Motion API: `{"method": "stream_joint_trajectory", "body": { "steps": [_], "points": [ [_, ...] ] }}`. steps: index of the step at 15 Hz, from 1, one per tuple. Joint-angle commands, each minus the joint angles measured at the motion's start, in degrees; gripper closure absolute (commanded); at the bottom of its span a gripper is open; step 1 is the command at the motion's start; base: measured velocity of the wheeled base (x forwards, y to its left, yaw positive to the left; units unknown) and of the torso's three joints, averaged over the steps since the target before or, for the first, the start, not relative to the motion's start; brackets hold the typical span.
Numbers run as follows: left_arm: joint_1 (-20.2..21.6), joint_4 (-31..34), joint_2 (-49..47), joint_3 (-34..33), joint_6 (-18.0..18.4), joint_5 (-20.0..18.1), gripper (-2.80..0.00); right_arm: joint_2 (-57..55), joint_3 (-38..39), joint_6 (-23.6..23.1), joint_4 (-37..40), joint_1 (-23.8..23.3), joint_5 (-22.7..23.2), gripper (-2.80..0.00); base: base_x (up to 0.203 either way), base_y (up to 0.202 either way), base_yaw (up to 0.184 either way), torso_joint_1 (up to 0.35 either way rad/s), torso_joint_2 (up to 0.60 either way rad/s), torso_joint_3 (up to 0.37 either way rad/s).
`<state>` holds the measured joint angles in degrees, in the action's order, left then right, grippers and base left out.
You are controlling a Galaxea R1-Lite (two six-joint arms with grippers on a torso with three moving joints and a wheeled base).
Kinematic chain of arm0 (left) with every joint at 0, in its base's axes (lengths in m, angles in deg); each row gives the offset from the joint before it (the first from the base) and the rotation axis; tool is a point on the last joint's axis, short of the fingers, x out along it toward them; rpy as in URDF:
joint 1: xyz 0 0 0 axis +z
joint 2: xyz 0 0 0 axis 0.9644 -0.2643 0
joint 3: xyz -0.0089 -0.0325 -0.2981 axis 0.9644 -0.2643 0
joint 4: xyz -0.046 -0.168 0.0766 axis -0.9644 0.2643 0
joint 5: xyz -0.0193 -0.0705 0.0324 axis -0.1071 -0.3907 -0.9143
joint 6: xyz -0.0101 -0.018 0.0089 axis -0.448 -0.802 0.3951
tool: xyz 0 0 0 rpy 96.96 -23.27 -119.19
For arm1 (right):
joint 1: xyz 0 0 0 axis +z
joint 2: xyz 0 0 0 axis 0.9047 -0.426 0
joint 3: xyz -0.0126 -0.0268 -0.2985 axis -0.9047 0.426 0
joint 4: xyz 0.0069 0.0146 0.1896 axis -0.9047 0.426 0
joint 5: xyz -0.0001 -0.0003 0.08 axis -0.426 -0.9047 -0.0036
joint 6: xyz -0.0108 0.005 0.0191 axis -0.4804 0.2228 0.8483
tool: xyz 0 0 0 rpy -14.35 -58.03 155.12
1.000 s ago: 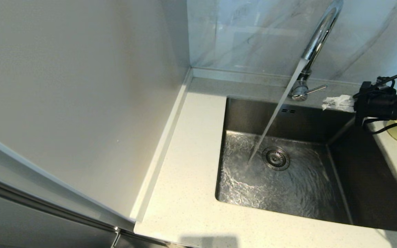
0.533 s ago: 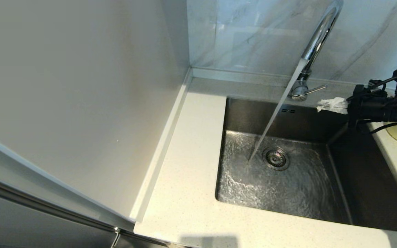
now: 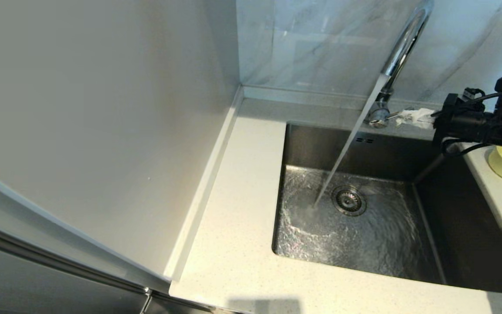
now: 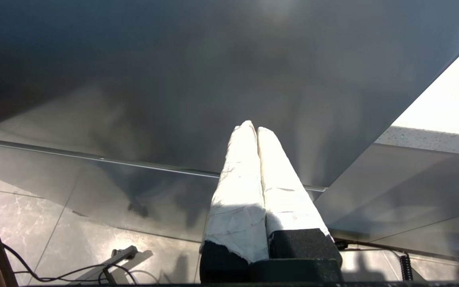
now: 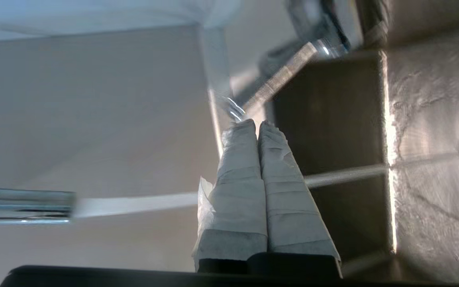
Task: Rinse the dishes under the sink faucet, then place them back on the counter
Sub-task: Turn off the faucet
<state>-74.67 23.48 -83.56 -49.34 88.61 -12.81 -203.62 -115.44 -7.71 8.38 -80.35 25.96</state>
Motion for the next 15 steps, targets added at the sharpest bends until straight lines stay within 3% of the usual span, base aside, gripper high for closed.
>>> {"method": "stream_joint_trajectory", "body": {
  "steps": [1, 5, 12, 15],
  "points": [
    [0.0, 0.0, 0.0, 0.0, 0.0, 0.0, 0.00, -1.1, -0.7, 0.8, -1.9, 0.1, 0.3, 0.00, 0.000, 0.000, 0.000, 0.000, 0.00, 0.000],
    [0.0, 0.0, 0.0, 0.0, 0.0, 0.0, 0.00, -3.9, -3.1, 0.3, -4.0, -0.1, -0.2, 0.00, 0.000, 0.000, 0.000, 0.000, 0.00, 0.000],
    [0.0, 0.0, 0.0, 0.0, 0.0, 0.0, 0.00, -6.1, 1.8, 1.2, -26.3, 0.1, -0.6, 0.00, 0.000, 0.000, 0.000, 0.000, 0.00, 0.000],
    [0.0, 0.0, 0.0, 0.0, 0.0, 0.0, 0.00, -7.3, 2.1, 3.9, -33.8, 0.7, -1.5, 0.00, 0.000, 0.000, 0.000, 0.000, 0.00, 0.000]
  ]
}}
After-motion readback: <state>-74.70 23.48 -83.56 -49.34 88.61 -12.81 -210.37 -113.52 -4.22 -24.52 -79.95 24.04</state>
